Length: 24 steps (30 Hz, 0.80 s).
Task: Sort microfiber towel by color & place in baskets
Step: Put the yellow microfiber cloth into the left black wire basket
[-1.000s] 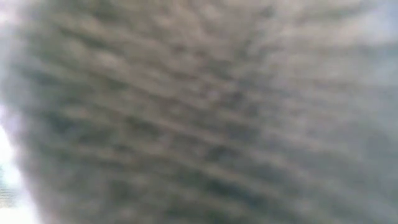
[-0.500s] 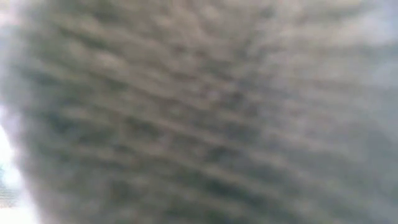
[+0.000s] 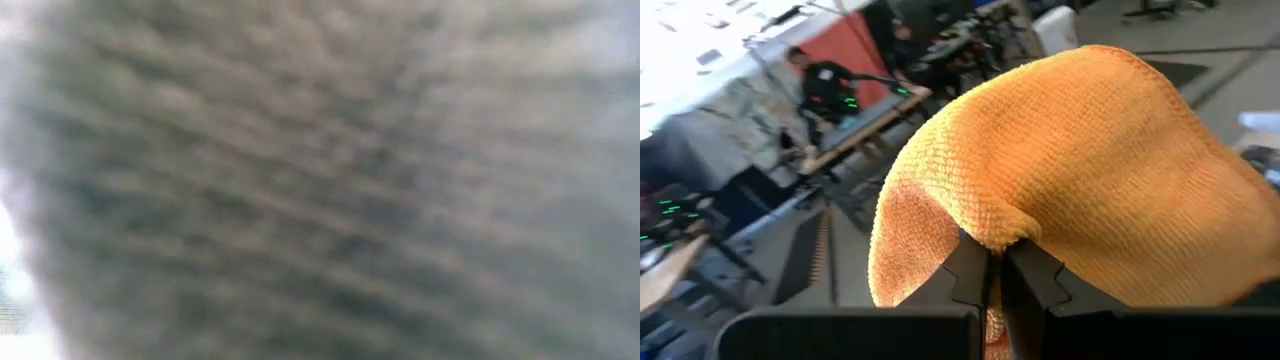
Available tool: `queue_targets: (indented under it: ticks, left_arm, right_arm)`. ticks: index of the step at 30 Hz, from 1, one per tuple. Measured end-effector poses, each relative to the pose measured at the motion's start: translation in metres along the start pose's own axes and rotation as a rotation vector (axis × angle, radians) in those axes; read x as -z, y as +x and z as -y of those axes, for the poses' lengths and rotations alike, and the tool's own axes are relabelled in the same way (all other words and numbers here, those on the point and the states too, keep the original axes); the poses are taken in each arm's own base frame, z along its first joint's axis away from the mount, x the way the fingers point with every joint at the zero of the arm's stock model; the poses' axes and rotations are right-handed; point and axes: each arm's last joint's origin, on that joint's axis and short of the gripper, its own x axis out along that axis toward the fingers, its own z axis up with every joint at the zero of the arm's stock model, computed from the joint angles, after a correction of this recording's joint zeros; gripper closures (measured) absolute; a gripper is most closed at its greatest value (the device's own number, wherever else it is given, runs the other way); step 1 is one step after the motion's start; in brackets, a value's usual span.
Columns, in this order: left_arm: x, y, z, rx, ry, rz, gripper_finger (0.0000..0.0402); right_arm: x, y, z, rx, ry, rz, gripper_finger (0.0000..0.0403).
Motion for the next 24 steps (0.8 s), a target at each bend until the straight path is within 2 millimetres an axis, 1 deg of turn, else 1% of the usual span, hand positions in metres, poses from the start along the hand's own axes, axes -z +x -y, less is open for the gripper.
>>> queue_targets:
  ticks: [3,7,14,21,24]
  left_arm:
    - [-0.001,0.006,-0.004,-0.078,-0.026,0.016,0.0401]
    - [-0.002,0.019,-0.009,-0.152,-0.073,0.007,0.0401]
    - [-0.001,0.048,-0.024,-0.277,-0.11,-0.042,0.0401]
    - [0.002,0.079,-0.044,-0.414,-0.13,-0.099,0.0401]
    - [0.005,0.09,-0.052,-0.44,-0.143,-0.133,0.0401]
  right_arm:
    - [0.0,0.0,0.0,0.0,-0.01,0.0,0.0277]
    - [0.0,0.0,0.0,0.0,-0.025,0.0,0.0277]
    - [0.0,0.0,0.0,0.0,-0.051,-0.001,0.0277]
    - [0.0,0.0,0.0,0.0,-0.064,-0.001,0.0277]
    - [0.0,0.0,0.0,0.0,-0.069,-0.001,0.0277]
